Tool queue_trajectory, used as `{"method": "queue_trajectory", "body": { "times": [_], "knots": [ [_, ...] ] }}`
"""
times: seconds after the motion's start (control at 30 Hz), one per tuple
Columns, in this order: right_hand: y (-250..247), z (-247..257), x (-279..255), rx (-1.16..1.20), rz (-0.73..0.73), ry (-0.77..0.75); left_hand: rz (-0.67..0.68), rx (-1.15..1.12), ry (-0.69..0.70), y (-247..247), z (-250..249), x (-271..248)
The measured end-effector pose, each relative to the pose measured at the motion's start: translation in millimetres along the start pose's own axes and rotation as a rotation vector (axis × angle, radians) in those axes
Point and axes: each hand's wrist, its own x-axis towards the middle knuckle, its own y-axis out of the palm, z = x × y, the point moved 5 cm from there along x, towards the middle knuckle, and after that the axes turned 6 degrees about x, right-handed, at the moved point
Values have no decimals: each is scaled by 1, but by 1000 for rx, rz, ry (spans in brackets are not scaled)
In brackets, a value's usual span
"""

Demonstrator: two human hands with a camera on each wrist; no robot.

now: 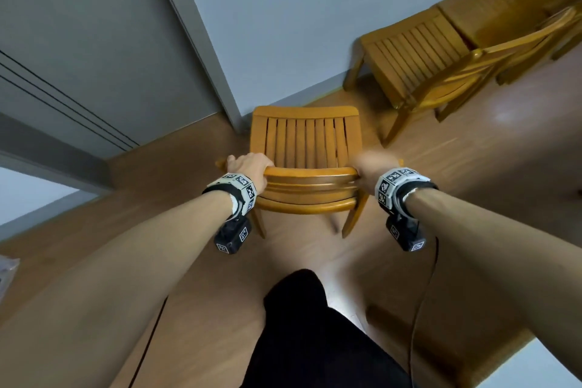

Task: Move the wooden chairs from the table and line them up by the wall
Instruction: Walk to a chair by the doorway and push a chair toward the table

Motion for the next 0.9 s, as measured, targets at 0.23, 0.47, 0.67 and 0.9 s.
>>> {"method": "queue_trajectory", "body": {
  "times": [0.23, 0.47, 0.67, 0.9],
  "knots": [
    [-61, -54, 83, 3, -5, 32, 18, -15, 81, -48, -26, 100],
    [-124, -105, 142, 2, -29, 24, 47, -53, 122, -99, -56, 178],
    [-157, -154, 185, -48, 6, 2, 63, -32, 103, -122, -96, 217],
    [-171, -225, 215, -123, -16, -72, 87, -95, 23, -113, -168, 238]
  ]
}}
